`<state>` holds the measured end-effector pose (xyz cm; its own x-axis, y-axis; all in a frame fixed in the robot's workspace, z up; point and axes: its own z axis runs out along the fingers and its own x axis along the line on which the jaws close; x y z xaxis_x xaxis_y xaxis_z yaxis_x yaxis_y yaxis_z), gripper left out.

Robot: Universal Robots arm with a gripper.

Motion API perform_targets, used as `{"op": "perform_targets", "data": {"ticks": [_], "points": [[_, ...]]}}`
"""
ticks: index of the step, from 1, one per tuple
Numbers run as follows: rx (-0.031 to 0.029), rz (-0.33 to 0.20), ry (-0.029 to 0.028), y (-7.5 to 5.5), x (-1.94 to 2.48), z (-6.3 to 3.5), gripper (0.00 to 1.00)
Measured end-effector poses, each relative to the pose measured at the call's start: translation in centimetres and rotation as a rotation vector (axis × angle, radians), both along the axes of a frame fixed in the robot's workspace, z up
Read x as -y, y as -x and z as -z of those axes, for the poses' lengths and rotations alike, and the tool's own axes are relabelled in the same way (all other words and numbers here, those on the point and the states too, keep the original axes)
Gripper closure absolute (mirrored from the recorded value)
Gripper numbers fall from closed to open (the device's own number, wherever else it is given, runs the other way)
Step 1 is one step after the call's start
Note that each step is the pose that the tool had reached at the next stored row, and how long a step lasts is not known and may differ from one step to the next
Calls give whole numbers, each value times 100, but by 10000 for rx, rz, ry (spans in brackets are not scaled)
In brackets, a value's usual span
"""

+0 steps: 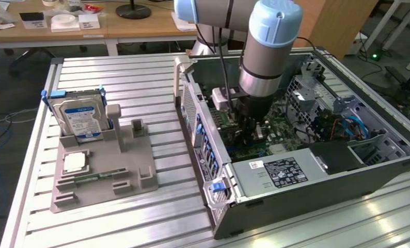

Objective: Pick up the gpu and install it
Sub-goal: 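Insert the gpu into the slot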

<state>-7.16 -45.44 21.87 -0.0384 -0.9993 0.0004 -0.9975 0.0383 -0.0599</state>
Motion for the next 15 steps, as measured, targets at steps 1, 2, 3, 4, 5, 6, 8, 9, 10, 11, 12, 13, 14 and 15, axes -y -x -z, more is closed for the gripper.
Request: {"op": "perform_targets", "data": {"ticks": [1, 2, 3, 4, 5, 6, 8, 9, 10, 11, 12, 13, 14, 15], "points": [[-7, -1, 1, 0, 0, 5, 72], [-13, -1, 0, 0, 0, 10, 72], [-18, 0, 1, 0, 0, 15, 72], [-22, 0, 1, 0, 0, 16, 72], [-25, 1, 1, 0, 0, 18, 72], [-25, 1, 0, 0, 0, 20, 72], [-25, 1, -2, 0, 0, 21, 72], [-25, 1, -2, 0, 0, 21, 72], [-25, 1, -2, 0, 0, 21, 72], [-25, 1, -2, 0, 0, 21, 72], [-25, 1, -2, 0, 0, 21, 72], [-25, 0, -1, 0, 0, 22, 72], [-25, 0, -1, 0, 0, 25, 72], [-25, 1, -1, 0, 0, 29, 72]]}}
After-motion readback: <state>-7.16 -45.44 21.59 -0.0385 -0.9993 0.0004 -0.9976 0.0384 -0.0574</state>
